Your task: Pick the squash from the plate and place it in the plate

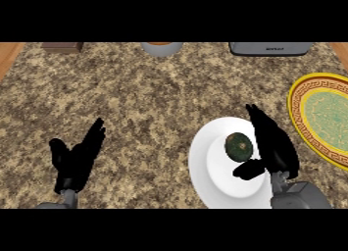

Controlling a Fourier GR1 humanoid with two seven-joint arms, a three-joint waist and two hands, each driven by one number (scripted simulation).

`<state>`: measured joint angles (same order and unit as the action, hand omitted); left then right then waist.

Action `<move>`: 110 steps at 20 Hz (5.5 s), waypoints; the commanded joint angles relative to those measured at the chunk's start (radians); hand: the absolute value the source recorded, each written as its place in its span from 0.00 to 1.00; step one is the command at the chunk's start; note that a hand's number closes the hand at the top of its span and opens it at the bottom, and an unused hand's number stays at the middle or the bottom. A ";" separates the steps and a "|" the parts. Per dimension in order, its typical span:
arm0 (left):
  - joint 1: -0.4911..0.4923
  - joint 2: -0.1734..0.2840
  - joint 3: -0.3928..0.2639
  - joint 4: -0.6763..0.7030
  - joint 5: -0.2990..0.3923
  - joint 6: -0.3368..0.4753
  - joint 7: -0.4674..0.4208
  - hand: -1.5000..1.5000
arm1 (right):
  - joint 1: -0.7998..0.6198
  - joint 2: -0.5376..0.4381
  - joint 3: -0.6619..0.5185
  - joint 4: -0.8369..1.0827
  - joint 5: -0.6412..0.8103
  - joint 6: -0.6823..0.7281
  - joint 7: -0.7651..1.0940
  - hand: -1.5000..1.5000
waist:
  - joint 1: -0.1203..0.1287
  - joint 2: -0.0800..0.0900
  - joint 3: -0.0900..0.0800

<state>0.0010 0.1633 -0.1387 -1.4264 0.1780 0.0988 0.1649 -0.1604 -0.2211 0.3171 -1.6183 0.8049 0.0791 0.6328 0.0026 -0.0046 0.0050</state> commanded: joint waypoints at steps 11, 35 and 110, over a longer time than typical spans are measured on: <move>-0.016 -0.039 0.020 0.039 -0.030 -0.023 0.034 0.50 | -0.083 0.022 -0.013 0.290 0.100 -0.026 -0.224 1.00 | 0.000 0.006 -0.005; 0.027 -0.033 0.060 -0.027 -0.027 -0.052 0.060 0.50 | -0.066 0.221 0.263 -0.115 0.616 -0.474 0.412 1.00 | -0.002 0.001 -0.005; 0.025 -0.085 0.078 0.021 -0.112 -0.039 0.038 0.50 | 0.072 -0.468 -0.947 1.024 -0.945 0.080 -1.270 0.00 | -0.019 0.002 -0.007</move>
<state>0.0289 0.0959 -0.0553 -1.4618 0.0888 0.0405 0.2068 -0.2059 -0.6682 -0.6352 -0.5271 -0.1291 0.0982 -0.6324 -0.0081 -0.0065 0.0027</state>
